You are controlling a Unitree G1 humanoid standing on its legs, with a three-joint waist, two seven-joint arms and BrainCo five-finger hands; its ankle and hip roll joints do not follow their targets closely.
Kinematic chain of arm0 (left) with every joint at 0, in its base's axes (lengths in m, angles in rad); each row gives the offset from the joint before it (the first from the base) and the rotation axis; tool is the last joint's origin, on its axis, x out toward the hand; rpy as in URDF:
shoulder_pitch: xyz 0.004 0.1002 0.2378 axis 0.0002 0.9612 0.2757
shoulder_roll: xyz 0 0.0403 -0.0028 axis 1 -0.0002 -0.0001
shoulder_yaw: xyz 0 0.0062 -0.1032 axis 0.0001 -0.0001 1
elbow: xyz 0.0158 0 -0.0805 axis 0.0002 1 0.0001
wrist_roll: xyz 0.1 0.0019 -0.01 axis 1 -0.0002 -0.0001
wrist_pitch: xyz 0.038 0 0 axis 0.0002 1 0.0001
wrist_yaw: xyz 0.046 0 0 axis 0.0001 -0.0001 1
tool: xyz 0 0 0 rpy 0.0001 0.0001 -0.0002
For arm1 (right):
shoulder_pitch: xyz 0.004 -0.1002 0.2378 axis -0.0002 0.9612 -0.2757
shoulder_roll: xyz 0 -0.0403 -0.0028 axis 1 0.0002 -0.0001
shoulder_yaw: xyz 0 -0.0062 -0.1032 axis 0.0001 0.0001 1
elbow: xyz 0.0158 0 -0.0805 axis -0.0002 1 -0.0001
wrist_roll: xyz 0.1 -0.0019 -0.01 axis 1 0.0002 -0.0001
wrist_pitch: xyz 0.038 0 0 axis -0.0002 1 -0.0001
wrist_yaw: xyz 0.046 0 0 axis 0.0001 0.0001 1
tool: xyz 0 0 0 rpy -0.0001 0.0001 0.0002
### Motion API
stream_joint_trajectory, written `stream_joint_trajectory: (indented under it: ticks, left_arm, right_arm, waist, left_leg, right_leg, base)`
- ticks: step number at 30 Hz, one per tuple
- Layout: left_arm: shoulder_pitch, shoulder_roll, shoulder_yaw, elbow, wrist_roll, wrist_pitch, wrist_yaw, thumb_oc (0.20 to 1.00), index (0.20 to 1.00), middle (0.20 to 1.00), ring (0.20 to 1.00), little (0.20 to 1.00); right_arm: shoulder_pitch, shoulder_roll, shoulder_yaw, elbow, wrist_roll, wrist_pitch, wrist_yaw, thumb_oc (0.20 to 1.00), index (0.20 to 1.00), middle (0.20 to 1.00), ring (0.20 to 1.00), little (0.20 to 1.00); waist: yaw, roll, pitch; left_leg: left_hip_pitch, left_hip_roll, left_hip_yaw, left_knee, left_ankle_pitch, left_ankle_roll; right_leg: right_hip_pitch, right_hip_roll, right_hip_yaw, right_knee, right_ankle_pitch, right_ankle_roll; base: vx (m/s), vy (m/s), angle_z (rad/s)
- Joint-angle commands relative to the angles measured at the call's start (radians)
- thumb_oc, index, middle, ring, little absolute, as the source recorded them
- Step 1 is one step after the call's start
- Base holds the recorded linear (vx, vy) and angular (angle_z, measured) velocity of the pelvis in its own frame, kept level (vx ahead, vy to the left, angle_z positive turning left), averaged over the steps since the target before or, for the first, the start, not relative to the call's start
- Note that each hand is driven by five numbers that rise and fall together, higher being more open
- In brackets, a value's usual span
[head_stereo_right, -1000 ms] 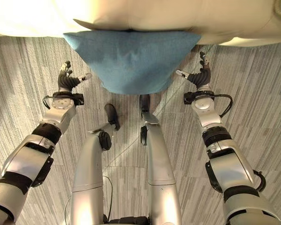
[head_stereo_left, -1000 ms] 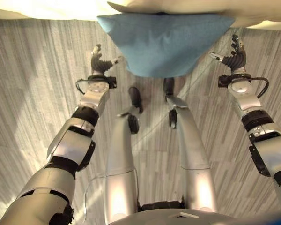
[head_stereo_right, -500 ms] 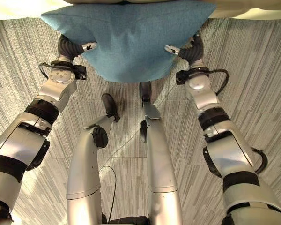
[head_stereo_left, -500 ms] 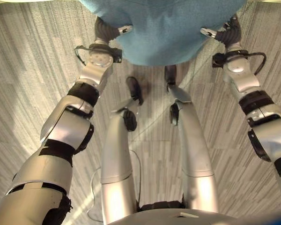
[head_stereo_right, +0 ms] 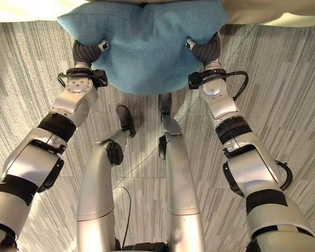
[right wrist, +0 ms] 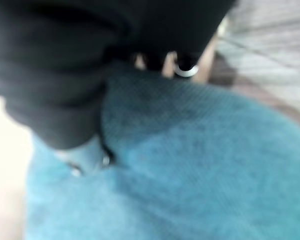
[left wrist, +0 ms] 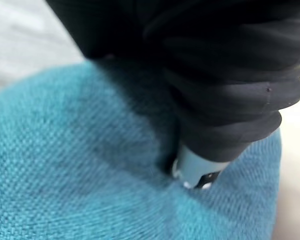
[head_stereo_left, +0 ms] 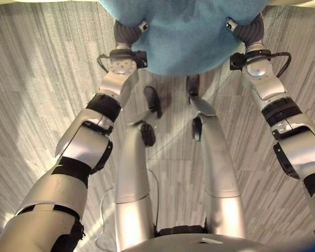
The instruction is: Pick up all the scattered cushions and arrange them neatly on the sofa.
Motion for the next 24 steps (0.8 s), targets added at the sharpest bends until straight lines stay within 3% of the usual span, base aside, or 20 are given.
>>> stream_joint_trajectory:
  ticks: [1,5,11,13,18,21,24]
  left_arm:
    - [0.121,-0.086,0.045,-0.092,0.018,-0.127,-0.017,0.2,0.2,0.2,0.2,0.2]
    - [0.213,-0.106,0.043,-0.156,0.037,-0.122,-0.043,0.2,0.2,0.2,0.2,0.2]
    - [0.43,-0.157,0.031,-0.292,0.092,-0.115,-0.09,0.2,0.2,0.2,0.2,0.2]
    - [0.501,-0.17,0.032,-0.314,0.101,-0.111,-0.105,0.2,0.2,0.2,0.2,0.2]
    - [0.636,-0.191,0.037,-0.342,0.109,-0.103,-0.145,0.2,0.2,0.2,0.2,0.2]
    - [0.784,-0.194,0.059,-0.36,0.131,-0.082,-0.177,0.2,0.2,0.2,0.2,0.2]
    - [0.848,-0.187,0.073,-0.372,0.139,-0.067,-0.193,0.2,0.2,0.2,0.2,0.2]
  right_arm:
    - [0.128,0.081,-0.04,-0.131,-0.043,-0.111,0.02,0.2,0.2,0.2,0.2,0.2]
    - [0.226,0.093,-0.046,-0.177,-0.054,-0.101,0.051,0.2,0.2,0.2,0.2,0.2]
    - [0.453,0.099,-0.063,-0.297,-0.139,-0.081,0.099,0.2,0.2,0.2,0.2,0.2]
    - [0.532,0.107,-0.078,-0.325,-0.138,-0.083,0.115,0.2,0.2,0.2,0.2,0.2]
    - [0.669,0.12,-0.101,-0.356,-0.137,-0.085,0.141,0.2,0.2,0.2,0.2,0.2]
    - [0.795,0.135,-0.117,-0.362,-0.122,-0.07,0.187,0.2,0.2,0.2,0.2,0.2]
    - [0.855,0.126,-0.142,-0.375,-0.12,-0.064,0.203,0.2,0.2,0.2,0.2,0.2]
  waist:
    - [-0.021,0.039,-0.236]
    - [-0.021,0.038,-0.25]
    - [-0.018,0.023,-0.275]
    - [-0.017,0.015,-0.285]
    - [-0.015,0.003,-0.299]
    - [-0.008,-0.009,-0.33]
    - [-0.01,-0.013,-0.361]
  left_leg:
    - [-0.051,0.038,-0.113,-0.061,0.048,-0.094]
    - [0.085,0.04,-0.116,-0.152,0.064,-0.102]
    - [0.417,0.038,-0.129,-0.371,0.109,-0.127]
    - [0.526,0.027,-0.126,-0.457,0.16,-0.127]
    - [0.769,0.011,-0.121,-0.586,0.195,-0.138]
    - [1.031,0.016,-0.118,-0.723,0.231,-0.151]
    - [1.118,0.028,-0.111,-0.76,0.248,-0.163]
  right_leg:
    - [-0.028,-0.005,0.028,0.0,-0.023,0.139]
    - [0.101,-0.009,0.017,-0.064,-0.025,0.135]
    - [0.429,-0.025,-0.002,-0.243,-0.021,0.134]
    - [0.531,-0.023,-0.009,-0.316,0.012,0.132]
    - [0.773,-0.009,-0.023,-0.424,0.016,0.136]
    - [1.036,0.017,-0.032,-0.54,0.015,0.138]
    - [1.143,0.029,-0.037,-0.596,0.01,0.135]
  base:
    - [-0.01,-0.039,0.04]
    - [-0.02,-0.03,0.1]
    - [-0.02,-0.016,0.03]
    - [-0.02,-0.013,0.09]
    - [0.07,-0.015,0.04]
    - [0.18,-0.044,0.11]
    - [0.13,-0.075,0.09]
